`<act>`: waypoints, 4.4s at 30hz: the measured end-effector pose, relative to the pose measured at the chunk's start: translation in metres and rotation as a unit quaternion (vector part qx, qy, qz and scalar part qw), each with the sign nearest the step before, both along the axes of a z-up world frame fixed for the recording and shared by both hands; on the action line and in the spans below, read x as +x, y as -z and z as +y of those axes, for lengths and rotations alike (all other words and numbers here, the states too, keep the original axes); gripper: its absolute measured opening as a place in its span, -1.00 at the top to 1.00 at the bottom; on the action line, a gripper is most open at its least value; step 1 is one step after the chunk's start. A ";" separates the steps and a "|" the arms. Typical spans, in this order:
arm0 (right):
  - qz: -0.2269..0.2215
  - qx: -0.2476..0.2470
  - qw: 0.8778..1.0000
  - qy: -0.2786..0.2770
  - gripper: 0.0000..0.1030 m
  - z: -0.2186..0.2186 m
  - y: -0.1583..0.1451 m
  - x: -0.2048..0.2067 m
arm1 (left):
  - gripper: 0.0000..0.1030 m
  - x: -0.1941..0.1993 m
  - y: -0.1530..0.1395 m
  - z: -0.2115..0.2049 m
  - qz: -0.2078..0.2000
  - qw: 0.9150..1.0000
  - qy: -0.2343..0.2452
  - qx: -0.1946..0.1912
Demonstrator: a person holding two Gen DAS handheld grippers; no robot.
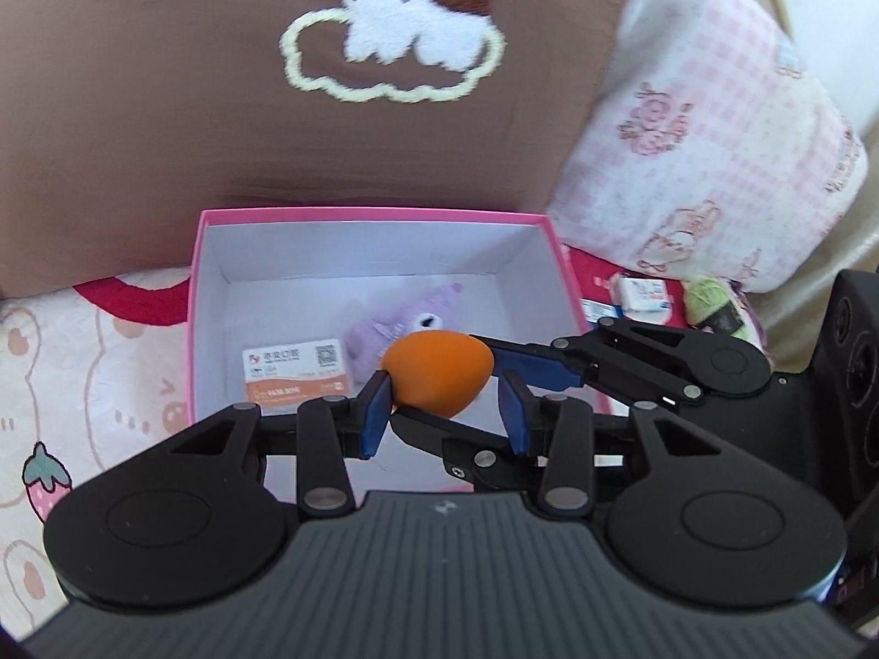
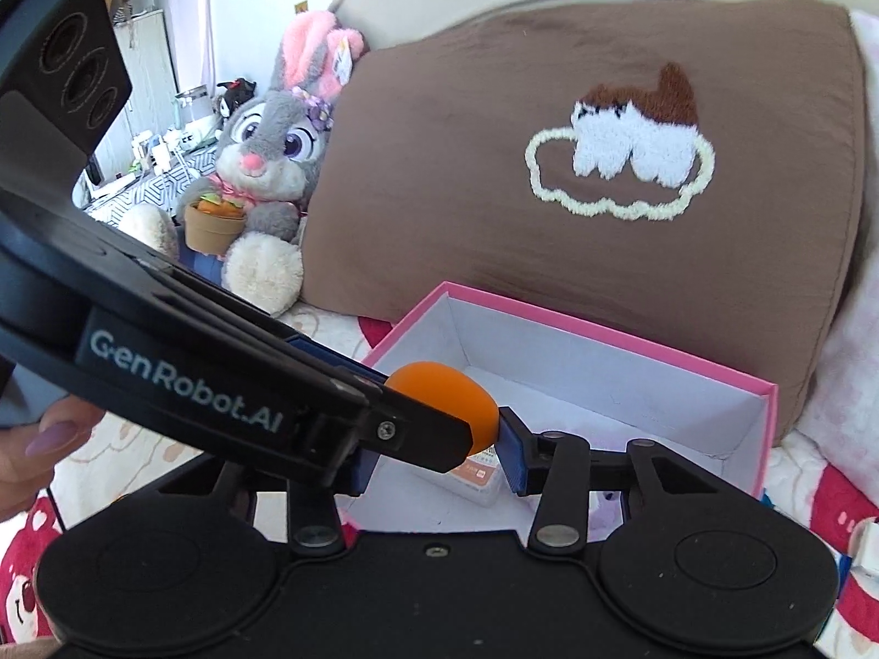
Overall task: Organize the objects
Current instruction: 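Lower the orange sponge into the pink box with the left tool, then open the left tool to release the sponge and raise it, then move the left tool toward the blue wet-wipes pack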
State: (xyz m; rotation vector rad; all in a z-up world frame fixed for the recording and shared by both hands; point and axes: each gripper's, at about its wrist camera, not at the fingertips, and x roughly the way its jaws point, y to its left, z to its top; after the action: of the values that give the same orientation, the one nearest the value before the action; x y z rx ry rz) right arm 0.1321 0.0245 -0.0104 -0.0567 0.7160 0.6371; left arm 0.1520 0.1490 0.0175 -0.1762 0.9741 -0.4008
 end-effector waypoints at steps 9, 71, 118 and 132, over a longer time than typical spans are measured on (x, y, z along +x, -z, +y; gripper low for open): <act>0.079 -0.002 0.996 0.043 0.04 0.026 0.040 0.067 | 0.27 0.060 0.047 0.016 0.034 0.999 -0.040 0.005; 0.056 -0.075 0.995 0.021 -0.41 0.011 0.010 0.047 | 0.04 0.039 0.046 0.009 0.017 0.995 -0.094 0.026; 0.012 -0.066 0.995 0.068 -0.52 -0.168 -0.095 -0.144 | -0.26 -0.108 -0.039 -0.074 0.079 0.994 0.056 0.045; 0.020 -0.066 0.996 0.053 -0.72 -0.204 -0.064 -0.163 | -0.59 -0.128 -0.031 -0.121 0.097 0.988 0.108 0.054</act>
State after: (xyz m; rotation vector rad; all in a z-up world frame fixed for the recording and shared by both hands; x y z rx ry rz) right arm -0.0309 -0.1790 0.0533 -0.1273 0.7931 0.4893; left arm 0.0242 0.0280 0.0488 -0.0101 1.2103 -0.5358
